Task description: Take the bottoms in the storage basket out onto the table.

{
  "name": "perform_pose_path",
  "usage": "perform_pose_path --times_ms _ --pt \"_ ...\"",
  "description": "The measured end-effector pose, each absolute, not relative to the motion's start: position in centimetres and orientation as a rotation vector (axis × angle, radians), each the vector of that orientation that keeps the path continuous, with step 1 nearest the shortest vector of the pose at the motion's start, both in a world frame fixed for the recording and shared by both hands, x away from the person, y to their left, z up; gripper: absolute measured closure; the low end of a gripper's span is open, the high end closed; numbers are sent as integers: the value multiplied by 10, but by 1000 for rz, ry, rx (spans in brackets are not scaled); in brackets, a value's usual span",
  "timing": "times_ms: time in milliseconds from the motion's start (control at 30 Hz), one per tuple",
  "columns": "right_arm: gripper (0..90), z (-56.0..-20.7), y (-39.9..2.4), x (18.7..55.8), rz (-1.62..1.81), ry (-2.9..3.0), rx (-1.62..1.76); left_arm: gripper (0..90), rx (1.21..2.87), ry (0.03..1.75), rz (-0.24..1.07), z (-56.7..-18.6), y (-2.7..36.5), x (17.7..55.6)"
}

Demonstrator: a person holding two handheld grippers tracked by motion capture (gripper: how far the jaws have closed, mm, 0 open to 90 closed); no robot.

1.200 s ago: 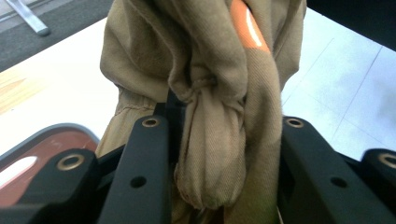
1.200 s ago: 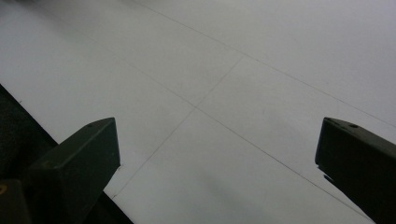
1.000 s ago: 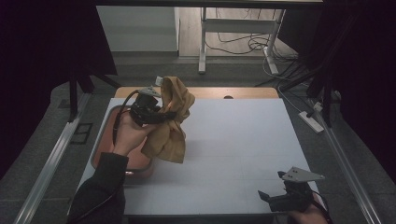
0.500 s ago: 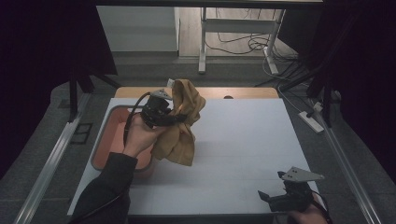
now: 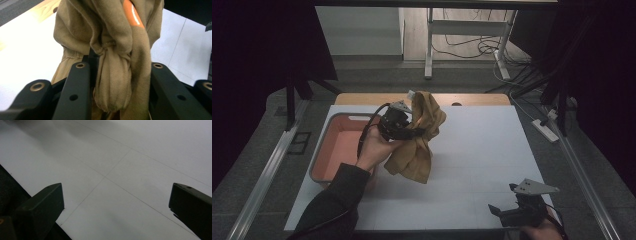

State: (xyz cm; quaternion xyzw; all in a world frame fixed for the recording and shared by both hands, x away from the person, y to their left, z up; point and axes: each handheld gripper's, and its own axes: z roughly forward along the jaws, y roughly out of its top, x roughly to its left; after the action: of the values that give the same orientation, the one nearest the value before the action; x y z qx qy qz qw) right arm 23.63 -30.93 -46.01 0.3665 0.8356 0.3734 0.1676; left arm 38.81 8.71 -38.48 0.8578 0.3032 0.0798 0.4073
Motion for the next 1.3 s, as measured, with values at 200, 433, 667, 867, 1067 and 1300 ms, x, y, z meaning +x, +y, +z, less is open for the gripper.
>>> perform_pose_path --times_ms 200,433,667,867,1067,1300 --pt "1 -460 -309 236 1064 2378 1041 676 2192 757 198 -396 74 391" --pt "1 -460 -309 236 1064 2379 1039 676 2221 770 192 -414 64 397" --pt "1 -460 -309 236 1063 2380 1040 671 2253 797 186 -435 57 404" --pt "1 -460 -309 236 1061 2381 1040 668 2270 815 173 -451 50 408" --pt "1 -460 -309 236 1062 2381 1039 665 2285 840 142 -464 45 410" --pt "1 -460 -309 236 1064 2382 1036 656 2314 889 95 -483 40 415"
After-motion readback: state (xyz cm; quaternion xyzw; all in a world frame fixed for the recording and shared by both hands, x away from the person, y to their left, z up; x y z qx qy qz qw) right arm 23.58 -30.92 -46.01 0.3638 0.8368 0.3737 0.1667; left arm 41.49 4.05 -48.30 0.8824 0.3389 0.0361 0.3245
